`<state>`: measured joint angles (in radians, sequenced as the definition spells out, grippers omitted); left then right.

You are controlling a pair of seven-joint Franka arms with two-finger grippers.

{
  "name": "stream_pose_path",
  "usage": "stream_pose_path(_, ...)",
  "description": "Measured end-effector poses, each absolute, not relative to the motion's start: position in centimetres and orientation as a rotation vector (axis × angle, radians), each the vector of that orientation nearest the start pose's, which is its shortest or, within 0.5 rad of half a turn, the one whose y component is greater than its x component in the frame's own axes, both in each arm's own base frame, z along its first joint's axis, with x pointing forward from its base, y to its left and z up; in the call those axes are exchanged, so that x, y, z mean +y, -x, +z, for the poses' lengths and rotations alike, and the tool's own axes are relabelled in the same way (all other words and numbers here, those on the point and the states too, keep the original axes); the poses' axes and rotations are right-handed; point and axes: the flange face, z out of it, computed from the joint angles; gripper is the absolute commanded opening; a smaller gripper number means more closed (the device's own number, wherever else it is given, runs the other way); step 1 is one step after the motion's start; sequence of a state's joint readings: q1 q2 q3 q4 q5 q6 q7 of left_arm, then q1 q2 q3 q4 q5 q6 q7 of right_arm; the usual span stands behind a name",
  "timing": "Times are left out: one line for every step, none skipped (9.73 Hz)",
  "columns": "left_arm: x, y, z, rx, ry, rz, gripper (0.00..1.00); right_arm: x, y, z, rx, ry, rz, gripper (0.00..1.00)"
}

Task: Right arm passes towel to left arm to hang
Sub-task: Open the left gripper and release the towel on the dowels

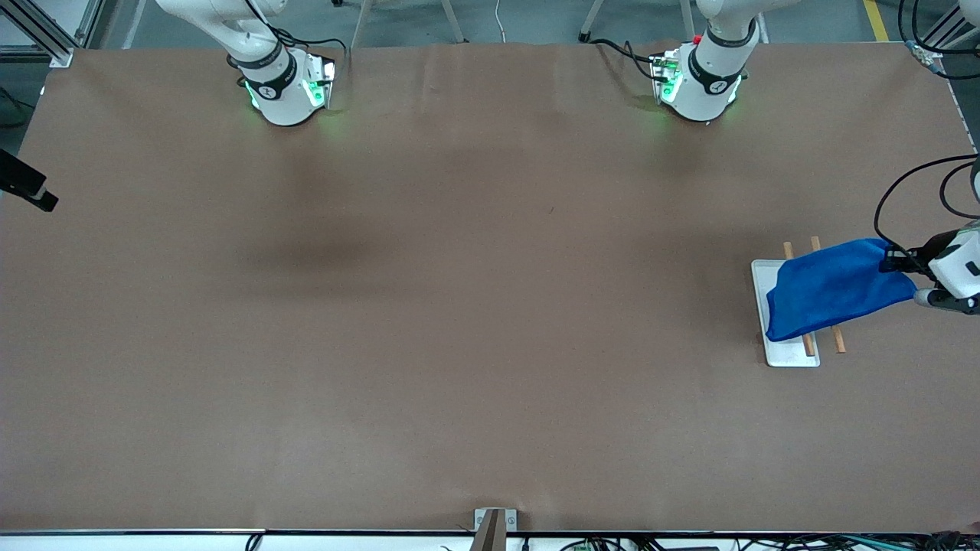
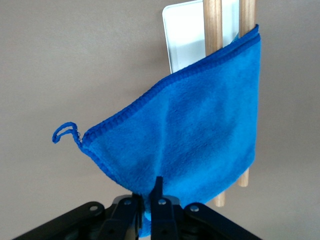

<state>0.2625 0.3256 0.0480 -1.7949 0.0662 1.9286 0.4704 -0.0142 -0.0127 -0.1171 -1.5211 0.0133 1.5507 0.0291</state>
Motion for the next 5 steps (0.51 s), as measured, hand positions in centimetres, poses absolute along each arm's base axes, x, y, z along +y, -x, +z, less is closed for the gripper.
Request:
stream_pose_path(19.0, -59.1, 35.2, 0.303, 3.108, 0.288, 1.00, -7.0, -54.2, 64.9, 0.248, 3.118, -0.005, 1.00)
stream_pose_path(18.9, -59.8, 36.0, 0.310, 3.100, 0.241, 1.00, -7.0, -54.0, 64.9, 0.247, 3.118, 0.020, 1.00)
stream_pose_path(18.5, -60.9, 37.9, 0.321, 3.086, 0.172, 1.00, -7.0, -53.9, 65.0, 0.248, 3.117, 0.022, 1.00)
stream_pose_path(17.9, -62.2, 40.5, 0.337, 3.067, 0.092, 1.00, -7.0, -53.9, 65.0, 0.248, 3.118, 0.023, 1.00)
stream_pose_path(16.6, -63.1, 42.9, 0.360, 3.061, 0.018, 1.00, -7.0, -53.9, 65.0, 0.249, 3.118, 0.022, 1.00)
